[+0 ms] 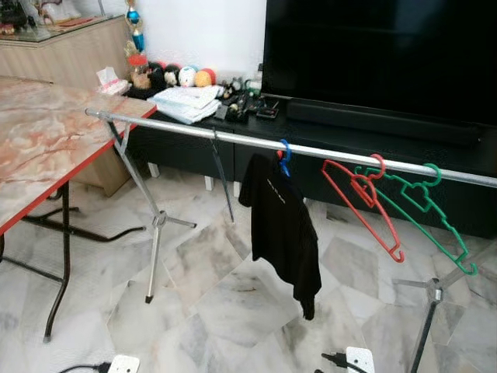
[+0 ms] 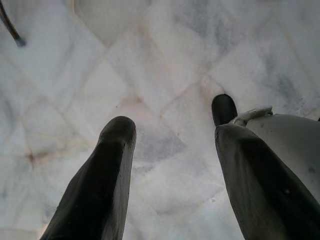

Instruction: Hang hanger

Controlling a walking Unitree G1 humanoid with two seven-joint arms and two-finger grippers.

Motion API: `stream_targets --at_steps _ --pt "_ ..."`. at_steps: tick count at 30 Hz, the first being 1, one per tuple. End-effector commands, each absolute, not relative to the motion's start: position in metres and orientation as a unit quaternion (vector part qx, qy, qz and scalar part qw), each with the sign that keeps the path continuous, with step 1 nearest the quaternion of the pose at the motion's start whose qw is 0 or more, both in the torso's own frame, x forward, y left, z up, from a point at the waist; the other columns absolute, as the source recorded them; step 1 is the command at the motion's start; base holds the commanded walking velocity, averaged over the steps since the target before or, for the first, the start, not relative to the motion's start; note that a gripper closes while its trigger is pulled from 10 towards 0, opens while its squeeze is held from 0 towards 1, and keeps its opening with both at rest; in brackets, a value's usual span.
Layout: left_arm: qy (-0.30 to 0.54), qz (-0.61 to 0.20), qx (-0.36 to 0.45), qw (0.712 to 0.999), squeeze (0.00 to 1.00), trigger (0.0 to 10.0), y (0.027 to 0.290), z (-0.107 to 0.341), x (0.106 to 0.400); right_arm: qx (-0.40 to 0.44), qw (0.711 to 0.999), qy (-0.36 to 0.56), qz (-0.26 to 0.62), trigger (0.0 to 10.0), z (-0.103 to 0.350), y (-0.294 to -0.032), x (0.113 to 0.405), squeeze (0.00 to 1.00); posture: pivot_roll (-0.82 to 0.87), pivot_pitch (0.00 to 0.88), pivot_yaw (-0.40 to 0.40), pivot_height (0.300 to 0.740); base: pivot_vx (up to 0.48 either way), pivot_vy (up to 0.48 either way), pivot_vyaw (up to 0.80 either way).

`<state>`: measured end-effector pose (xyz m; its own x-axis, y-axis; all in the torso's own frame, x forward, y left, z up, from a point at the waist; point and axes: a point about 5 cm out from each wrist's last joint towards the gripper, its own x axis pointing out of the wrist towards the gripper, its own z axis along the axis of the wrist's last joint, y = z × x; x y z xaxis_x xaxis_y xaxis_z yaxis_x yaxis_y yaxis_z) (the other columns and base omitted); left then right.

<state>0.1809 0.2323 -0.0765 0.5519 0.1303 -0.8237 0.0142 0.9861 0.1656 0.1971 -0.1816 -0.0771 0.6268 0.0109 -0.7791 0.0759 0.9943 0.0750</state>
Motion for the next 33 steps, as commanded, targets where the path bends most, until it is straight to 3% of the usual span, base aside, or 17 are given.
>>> stream_targets --at_steps 1,16,23,33 --pt "0.466 0.039 0.076 0.881 0.0 10.0 0.233 -0.075 0.184 0.049 0.896 0.441 -0.021 10.0 -0.079 -0.183 0.193 0.0 0.05 0.044 0.029 0.74 0.0 0.0 -0.8" --pt "0.478 0.072 0.04 0.874 0.0 10.0 0.232 -0.083 0.167 0.038 0.894 0.445 -0.019 10.0 -0.079 -0.186 0.193 0.0 0.05 0.019 0.018 0.74 0.0 0.0 -0.8" --pt "0.482 0.064 0.048 0.873 0.0 10.0 0.232 -0.084 0.165 0.037 0.895 0.445 -0.018 10.0 -0.079 -0.185 0.193 0.0 0.04 0.005 0.025 0.74 0.0 -0.4 -0.8" --pt "0.475 0.066 0.036 0.877 0.0 10.0 0.23 -0.083 0.168 0.038 0.895 0.444 -0.02 10.0 -0.079 -0.185 0.194 0.0 0.04 0.007 0.024 0.74 0.0 0.0 -0.8"
